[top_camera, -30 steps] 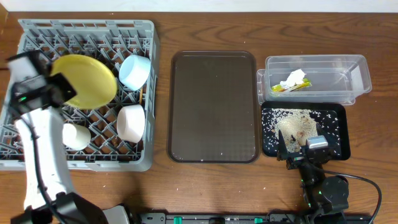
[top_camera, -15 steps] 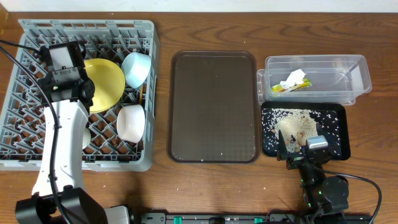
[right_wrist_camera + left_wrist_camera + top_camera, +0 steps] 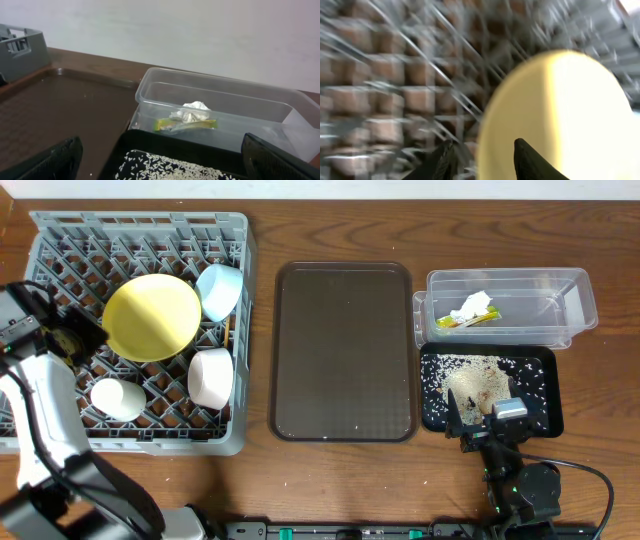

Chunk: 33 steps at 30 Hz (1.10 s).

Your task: Sort waste into correct bins and load items into the dishwasher

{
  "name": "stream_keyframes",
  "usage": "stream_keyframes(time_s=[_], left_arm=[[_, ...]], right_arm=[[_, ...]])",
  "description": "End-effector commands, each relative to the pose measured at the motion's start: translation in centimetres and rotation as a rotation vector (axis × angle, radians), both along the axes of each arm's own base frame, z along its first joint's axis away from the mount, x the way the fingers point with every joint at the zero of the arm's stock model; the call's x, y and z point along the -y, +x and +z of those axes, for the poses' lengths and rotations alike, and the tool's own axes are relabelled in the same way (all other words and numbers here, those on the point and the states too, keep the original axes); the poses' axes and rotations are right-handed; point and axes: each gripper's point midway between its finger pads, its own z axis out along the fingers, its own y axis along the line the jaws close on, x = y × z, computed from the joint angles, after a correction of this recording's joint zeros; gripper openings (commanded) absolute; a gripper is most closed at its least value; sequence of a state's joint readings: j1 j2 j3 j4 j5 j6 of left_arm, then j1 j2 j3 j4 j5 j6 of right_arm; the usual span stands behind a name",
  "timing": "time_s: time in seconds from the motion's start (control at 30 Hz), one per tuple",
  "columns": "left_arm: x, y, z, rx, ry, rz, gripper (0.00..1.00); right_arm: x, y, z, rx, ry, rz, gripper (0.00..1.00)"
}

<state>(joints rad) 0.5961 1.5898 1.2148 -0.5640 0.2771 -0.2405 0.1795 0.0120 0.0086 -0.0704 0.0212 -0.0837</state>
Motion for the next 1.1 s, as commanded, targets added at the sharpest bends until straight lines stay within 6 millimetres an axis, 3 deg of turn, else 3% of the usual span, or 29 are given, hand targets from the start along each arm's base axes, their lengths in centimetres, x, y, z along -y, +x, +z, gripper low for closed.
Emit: stream_keyframes(time_s=[0.0, 0.17, 0.4, 0.6, 0.73, 0.9, 1.07], left_arm=[[2.9, 1.0, -2.2, 0.015, -0.196, -0.070, 0.40], [2.8, 1.0, -4.6, -0.033, -0.229, -0.064, 0.40], [1.3, 1.3, -5.9, -0.055, -0.174, -0.030, 0.39], [0.2, 1.8, -5.6, -0.041, -0.123, -0.014, 0.08], [0.2, 1.8, -5.4, -0.037, -0.120, -0.014, 0.08], [-0.3, 1.9, -2.6, 0.020, -0.074, -0.009, 0.07], [-2.1, 0.6, 2.9, 0.069, 0.140, 0.015, 0.08]], right_arm=[[0.2, 0.0, -0.1, -0.001, 0.012, -0.007, 0.99], [0.2, 0.0, -0.1, -0.001, 0.012, -0.007, 0.99], [0.2, 0.0, -0.1, -0.001, 0.012, -0.007, 0.99], [0.2, 0.0, -0.1, -0.001, 0.012, -0.007, 0.99], [0.2, 0.0, -0.1, -0.001, 0.012, -0.007, 0.99], [0.2, 0.0, -0.1, -0.001, 0.012, -0.007, 0.99], [0.2, 0.0, -0.1, -0.001, 0.012, -0.007, 0.99]])
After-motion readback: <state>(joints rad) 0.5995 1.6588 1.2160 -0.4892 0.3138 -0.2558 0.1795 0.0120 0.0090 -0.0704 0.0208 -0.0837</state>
